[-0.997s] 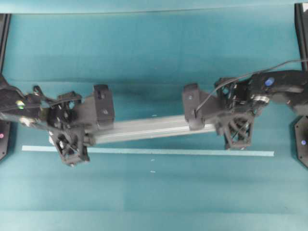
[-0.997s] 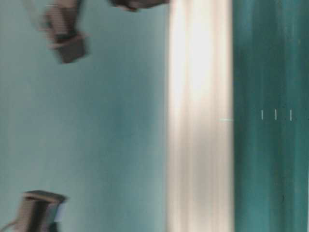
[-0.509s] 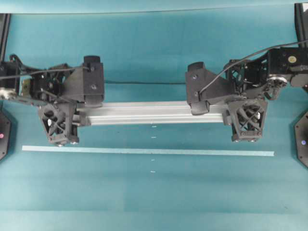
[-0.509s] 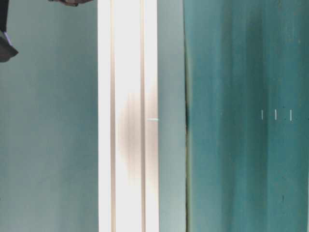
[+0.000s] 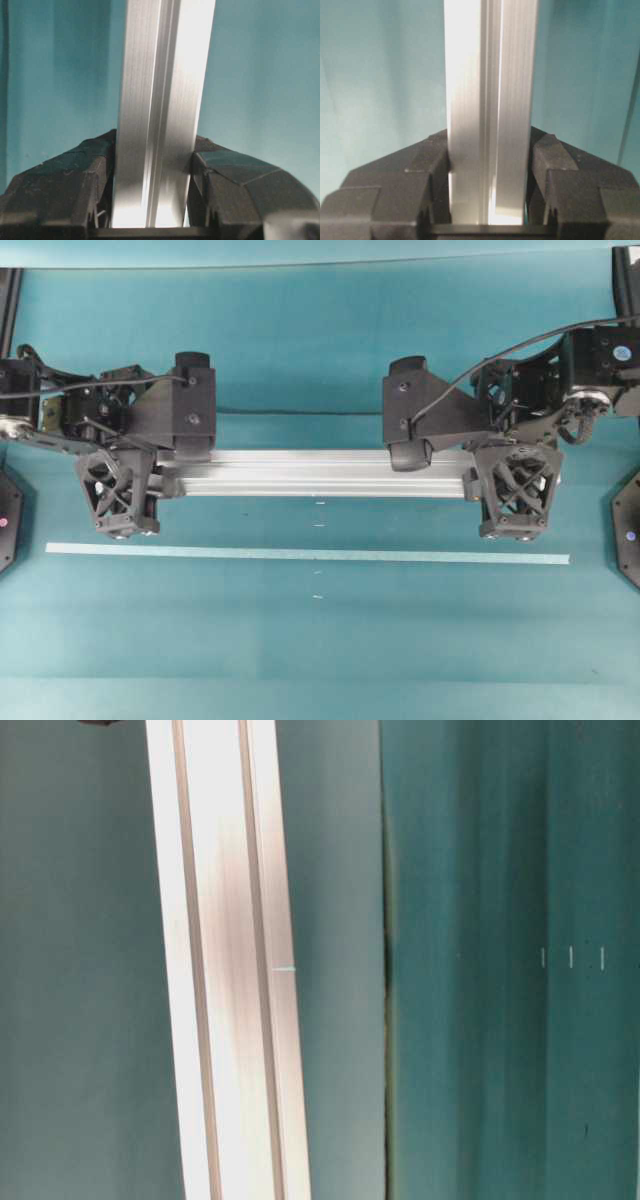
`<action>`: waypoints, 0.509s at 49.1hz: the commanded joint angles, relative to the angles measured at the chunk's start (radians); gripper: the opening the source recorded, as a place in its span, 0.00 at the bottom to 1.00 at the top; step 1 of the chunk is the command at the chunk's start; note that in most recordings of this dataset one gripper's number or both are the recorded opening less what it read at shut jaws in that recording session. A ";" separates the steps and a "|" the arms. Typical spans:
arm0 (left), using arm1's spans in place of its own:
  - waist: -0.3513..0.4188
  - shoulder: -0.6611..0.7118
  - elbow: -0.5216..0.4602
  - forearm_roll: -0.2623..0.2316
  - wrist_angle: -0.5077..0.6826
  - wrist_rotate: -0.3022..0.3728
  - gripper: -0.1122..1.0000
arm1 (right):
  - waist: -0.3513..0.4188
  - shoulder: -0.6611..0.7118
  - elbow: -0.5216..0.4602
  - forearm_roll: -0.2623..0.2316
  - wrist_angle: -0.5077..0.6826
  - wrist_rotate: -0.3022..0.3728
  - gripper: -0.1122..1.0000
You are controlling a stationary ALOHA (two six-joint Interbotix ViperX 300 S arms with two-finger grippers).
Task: Lift the metal rail with both hands.
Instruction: 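Lift the rail with both grippers and raise it toward the back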
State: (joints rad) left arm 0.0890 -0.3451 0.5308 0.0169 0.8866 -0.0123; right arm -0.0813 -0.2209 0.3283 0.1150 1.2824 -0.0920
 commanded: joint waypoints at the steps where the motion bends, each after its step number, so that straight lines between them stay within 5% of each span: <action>1: 0.021 -0.021 -0.063 0.006 -0.015 -0.006 0.39 | 0.029 -0.011 -0.037 0.018 -0.014 0.014 0.44; 25: 0.021 -0.023 -0.239 0.006 0.141 -0.008 0.39 | 0.061 -0.034 -0.121 0.018 0.026 0.097 0.44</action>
State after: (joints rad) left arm 0.0874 -0.3451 0.3866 0.0184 1.0262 -0.0107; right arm -0.0414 -0.2347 0.2838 0.1150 1.3116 -0.0061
